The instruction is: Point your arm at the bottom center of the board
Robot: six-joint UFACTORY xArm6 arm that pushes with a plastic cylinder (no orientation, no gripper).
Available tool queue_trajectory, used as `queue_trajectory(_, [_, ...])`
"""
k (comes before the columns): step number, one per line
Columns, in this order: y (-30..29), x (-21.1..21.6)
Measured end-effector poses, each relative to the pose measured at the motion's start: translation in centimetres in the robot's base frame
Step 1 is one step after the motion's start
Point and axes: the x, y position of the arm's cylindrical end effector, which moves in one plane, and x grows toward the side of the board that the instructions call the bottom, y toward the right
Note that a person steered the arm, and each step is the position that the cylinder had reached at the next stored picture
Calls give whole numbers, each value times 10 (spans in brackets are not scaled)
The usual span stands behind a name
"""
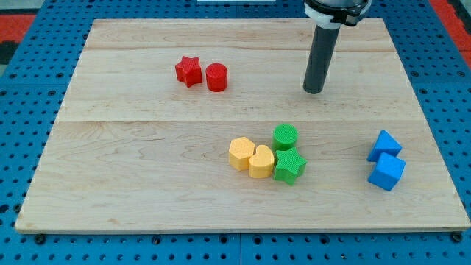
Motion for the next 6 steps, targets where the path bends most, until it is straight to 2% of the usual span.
queue_trajectory(4, [-15, -2])
queue_trajectory(6, [29, 126])
